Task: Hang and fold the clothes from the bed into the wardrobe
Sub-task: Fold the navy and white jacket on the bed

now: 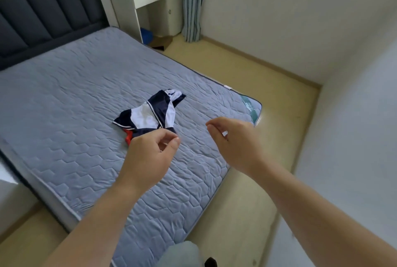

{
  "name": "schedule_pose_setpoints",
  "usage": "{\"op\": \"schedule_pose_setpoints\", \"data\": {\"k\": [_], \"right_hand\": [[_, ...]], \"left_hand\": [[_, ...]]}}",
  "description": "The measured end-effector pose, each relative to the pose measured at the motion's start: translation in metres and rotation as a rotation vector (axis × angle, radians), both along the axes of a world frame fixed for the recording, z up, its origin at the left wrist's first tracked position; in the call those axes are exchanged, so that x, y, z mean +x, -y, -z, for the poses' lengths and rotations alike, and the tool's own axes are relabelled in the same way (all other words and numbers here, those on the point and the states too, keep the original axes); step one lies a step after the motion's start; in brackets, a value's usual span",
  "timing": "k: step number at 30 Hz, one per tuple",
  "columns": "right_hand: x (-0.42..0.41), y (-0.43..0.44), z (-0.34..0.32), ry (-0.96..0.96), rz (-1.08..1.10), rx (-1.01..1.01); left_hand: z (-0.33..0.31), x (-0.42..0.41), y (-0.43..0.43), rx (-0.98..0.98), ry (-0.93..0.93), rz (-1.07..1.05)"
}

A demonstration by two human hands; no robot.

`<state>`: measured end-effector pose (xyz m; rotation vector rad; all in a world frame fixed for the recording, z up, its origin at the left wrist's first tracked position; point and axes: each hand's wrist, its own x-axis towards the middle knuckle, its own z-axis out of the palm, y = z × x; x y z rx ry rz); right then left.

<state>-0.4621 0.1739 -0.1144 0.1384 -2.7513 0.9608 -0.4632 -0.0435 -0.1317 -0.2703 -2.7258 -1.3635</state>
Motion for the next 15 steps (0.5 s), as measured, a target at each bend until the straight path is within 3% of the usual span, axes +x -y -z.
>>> {"op": "schedule_pose_setpoints", "data": {"k": [15], "right_hand": [[-0.235,-0.045,0.055,0.250,-0.296,0.143]], "left_hand": [[0.082,-0.207,-0.033,0.067,0.263,-0.256]]}}
